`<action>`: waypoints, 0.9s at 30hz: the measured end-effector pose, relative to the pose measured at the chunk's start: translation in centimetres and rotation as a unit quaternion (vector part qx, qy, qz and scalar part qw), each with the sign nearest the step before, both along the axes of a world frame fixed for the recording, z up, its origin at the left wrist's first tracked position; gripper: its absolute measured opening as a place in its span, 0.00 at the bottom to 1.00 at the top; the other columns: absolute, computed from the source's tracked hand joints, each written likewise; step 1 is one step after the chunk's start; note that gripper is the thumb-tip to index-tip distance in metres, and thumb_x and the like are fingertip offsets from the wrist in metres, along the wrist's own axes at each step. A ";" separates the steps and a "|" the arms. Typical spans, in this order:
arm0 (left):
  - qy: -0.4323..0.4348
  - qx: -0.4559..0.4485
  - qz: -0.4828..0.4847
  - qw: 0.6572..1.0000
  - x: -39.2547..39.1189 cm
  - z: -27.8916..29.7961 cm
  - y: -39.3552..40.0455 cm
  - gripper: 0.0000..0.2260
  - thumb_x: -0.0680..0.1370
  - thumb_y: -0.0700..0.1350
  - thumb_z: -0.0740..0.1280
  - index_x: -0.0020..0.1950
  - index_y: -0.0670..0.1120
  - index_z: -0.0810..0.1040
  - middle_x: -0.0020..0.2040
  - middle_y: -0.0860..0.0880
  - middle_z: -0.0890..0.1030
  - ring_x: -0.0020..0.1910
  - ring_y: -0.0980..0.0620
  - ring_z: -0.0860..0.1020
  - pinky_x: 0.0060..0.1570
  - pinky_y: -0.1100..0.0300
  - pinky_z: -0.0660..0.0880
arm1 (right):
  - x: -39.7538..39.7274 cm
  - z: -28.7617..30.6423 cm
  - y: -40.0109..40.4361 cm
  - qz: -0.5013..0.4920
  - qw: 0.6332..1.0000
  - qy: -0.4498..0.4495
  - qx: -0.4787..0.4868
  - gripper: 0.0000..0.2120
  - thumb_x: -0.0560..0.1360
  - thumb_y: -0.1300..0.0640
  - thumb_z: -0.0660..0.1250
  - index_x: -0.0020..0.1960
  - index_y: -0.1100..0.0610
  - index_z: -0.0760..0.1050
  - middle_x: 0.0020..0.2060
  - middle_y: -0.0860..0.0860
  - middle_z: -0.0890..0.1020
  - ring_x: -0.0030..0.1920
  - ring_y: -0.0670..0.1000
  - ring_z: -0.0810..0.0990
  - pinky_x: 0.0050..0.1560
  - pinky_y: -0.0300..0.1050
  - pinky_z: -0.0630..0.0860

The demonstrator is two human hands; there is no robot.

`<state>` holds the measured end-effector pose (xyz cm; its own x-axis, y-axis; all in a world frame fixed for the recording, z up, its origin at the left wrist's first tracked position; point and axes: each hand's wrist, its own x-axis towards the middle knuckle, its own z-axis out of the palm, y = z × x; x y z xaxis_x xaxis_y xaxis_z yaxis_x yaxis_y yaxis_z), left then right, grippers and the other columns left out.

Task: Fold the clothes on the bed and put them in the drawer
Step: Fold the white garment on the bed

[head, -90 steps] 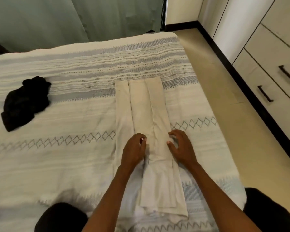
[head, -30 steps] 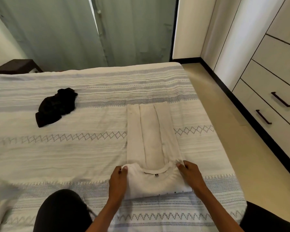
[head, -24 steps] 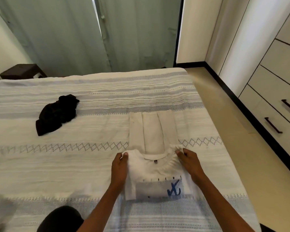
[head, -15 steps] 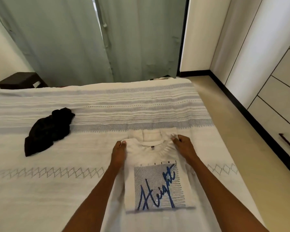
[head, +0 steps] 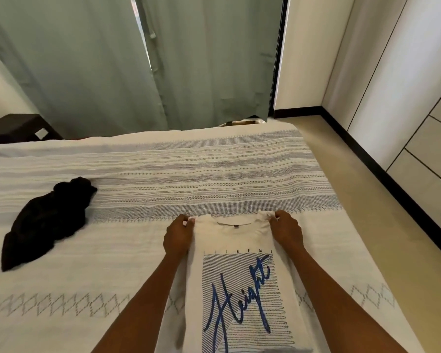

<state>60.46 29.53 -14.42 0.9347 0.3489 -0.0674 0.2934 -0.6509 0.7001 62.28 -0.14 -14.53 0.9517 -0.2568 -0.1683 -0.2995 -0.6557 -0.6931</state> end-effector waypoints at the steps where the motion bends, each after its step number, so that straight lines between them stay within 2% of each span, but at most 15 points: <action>1: 0.008 0.008 0.003 1.000 0.1 0.1 0.0 0.10 0.82 0.55 0.62 0.55 0.49 0.77 0.52 0.47 0.82 0.53 0.43 0.79 0.45 0.56 0.70 | 0.0 0.2 0.1 -0.014 1.000 0.001 -0.002 0.11 0.82 0.49 0.60 0.58 0.54 0.77 0.56 0.55 0.83 0.56 0.59 0.80 0.51 0.49 0.72; 2: 0.017 0.011 0.006 1.000 -0.1 0.3 0.1 0.12 0.81 0.56 0.62 0.58 0.50 0.76 0.55 0.46 0.82 0.55 0.41 0.79 0.47 0.55 0.70 | -0.3 0.3 0.1 -0.025 1.000 -0.007 -0.004 0.12 0.82 0.49 0.61 0.60 0.54 0.75 0.57 0.55 0.82 0.56 0.59 0.80 0.54 0.50 0.73; 5: 0.021 0.038 -0.008 0.999 -2.2 0.7 -0.3 0.20 0.81 0.58 0.63 0.68 0.47 0.70 0.63 0.44 0.77 0.59 0.41 0.78 0.54 0.50 0.73 | -2.4 0.3 0.2 -0.024 0.999 -0.043 -0.019 0.23 0.81 0.45 0.63 0.70 0.58 0.70 0.64 0.60 0.76 0.61 0.62 0.78 0.59 0.55 0.74; 9: -0.074 0.161 -0.096 0.979 -8.4 0.3 -2.2 0.20 0.82 0.52 0.63 0.72 0.46 0.70 0.67 0.43 0.75 0.63 0.41 0.75 0.60 0.46 0.74 | -8.8 -0.3 1.1 0.019 0.993 -0.054 -0.105 0.28 0.81 0.42 0.61 0.76 0.57 0.64 0.71 0.60 0.70 0.67 0.61 0.72 0.63 0.56 0.73; 11: -0.096 0.202 -0.190 0.956 -11.7 -0.2 -3.2 0.19 0.84 0.53 0.57 0.75 0.50 0.67 0.73 0.47 0.71 0.71 0.45 0.70 0.70 0.47 0.67 | -12.6 -0.5 2.1 0.058 0.979 -0.088 -0.172 0.27 0.82 0.40 0.57 0.76 0.53 0.64 0.74 0.55 0.68 0.72 0.57 0.68 0.69 0.57 0.68; 13: -0.071 0.237 -0.285 0.926 -15.4 -1.0 -3.9 0.22 0.85 0.56 0.50 0.78 0.53 0.62 0.79 0.49 0.62 0.78 0.47 0.60 0.77 0.49 0.53 | -16.7 -1.1 3.0 0.146 0.961 -0.126 -0.201 0.27 0.81 0.37 0.54 0.76 0.49 0.65 0.74 0.50 0.69 0.75 0.54 0.65 0.74 0.59 0.62; 16: -0.045 0.261 -0.342 0.901 -21.4 -2.5 -3.5 0.29 0.83 0.65 0.47 0.81 0.55 0.51 0.81 0.51 0.47 0.81 0.46 0.46 0.76 0.51 0.38 | -22.7 -2.8 2.8 0.281 0.923 -0.112 -0.237 0.36 0.78 0.27 0.54 0.78 0.47 0.64 0.77 0.48 0.67 0.77 0.54 0.64 0.75 0.59 0.54; 18: -0.006 0.262 -0.350 0.899 -24.7 -2.9 -2.2 0.33 0.81 0.68 0.49 0.81 0.56 0.41 0.80 0.54 0.35 0.79 0.51 0.34 0.75 0.50 0.32 | -25.6 -3.4 1.1 0.314 0.914 -0.078 -0.246 0.44 0.74 0.22 0.53 0.81 0.47 0.55 0.80 0.47 0.55 0.80 0.53 0.53 0.76 0.59 0.47; 20: 0.007 0.283 -0.348 0.894 -26.5 -2.6 -1.0 0.34 0.81 0.68 0.48 0.80 0.56 0.35 0.78 0.55 0.30 0.77 0.53 0.30 0.74 0.50 0.29 | -27.0 -3.5 -1.1 0.295 0.922 -0.058 -0.243 0.44 0.75 0.23 0.51 0.81 0.46 0.45 0.79 0.44 0.44 0.80 0.51 0.41 0.78 0.56 0.42; 21: 0.016 0.290 -0.345 0.892 -26.9 -2.4 -0.5 0.34 0.82 0.67 0.47 0.80 0.56 0.35 0.78 0.55 0.30 0.77 0.52 0.31 0.73 0.50 0.29 | -27.4 -3.6 -2.0 0.275 0.927 -0.062 -0.246 0.41 0.77 0.25 0.50 0.81 0.46 0.45 0.79 0.44 0.45 0.79 0.51 0.43 0.77 0.55 0.45; 22: 0.020 0.299 -0.345 0.890 -27.5 -2.2 0.0 0.33 0.82 0.67 0.47 0.80 0.55 0.37 0.79 0.54 0.33 0.78 0.49 0.34 0.75 0.49 0.31 | -28.1 -3.2 -2.6 0.258 0.931 -0.062 -0.252 0.38 0.78 0.28 0.50 0.81 0.48 0.49 0.79 0.45 0.50 0.78 0.52 0.48 0.76 0.55 0.52; 23: 0.027 0.307 -0.345 0.887 -27.7 -1.9 0.4 0.31 0.82 0.67 0.46 0.81 0.55 0.43 0.81 0.52 0.40 0.80 0.45 0.42 0.77 0.45 0.38 | -28.3 -2.9 -3.0 0.245 0.932 -0.053 -0.262 0.35 0.79 0.32 0.50 0.80 0.49 0.57 0.78 0.46 0.58 0.77 0.52 0.57 0.73 0.56 0.60; 24: 0.037 0.324 -0.341 0.882 -27.9 -1.5 0.7 0.30 0.83 0.66 0.46 0.81 0.53 0.51 0.81 0.50 0.50 0.79 0.43 0.53 0.76 0.41 0.50 | -28.7 -2.6 -3.3 0.238 0.931 -0.044 -0.272 0.32 0.79 0.36 0.52 0.77 0.51 0.65 0.76 0.48 0.66 0.74 0.53 0.66 0.69 0.56 0.69; 26: 0.043 0.352 -0.325 0.877 -27.9 -1.2 0.8 0.29 0.84 0.62 0.44 0.76 0.48 0.69 0.75 0.46 0.70 0.69 0.42 0.74 0.62 0.41 0.74 | -28.8 -2.3 -3.5 0.234 0.927 -0.059 -0.288 0.26 0.76 0.44 0.58 0.68 0.55 0.78 0.66 0.51 0.79 0.62 0.55 0.81 0.55 0.55 0.80; 27: 0.029 0.361 -0.322 0.875 -28.1 -1.0 0.6 0.29 0.84 0.60 0.44 0.72 0.46 0.74 0.70 0.45 0.75 0.63 0.42 0.79 0.55 0.43 0.79 | -29.1 -1.8 -3.6 0.236 0.923 -0.071 -0.294 0.23 0.73 0.47 0.64 0.64 0.56 0.81 0.63 0.52 0.82 0.57 0.57 0.84 0.49 0.55 0.82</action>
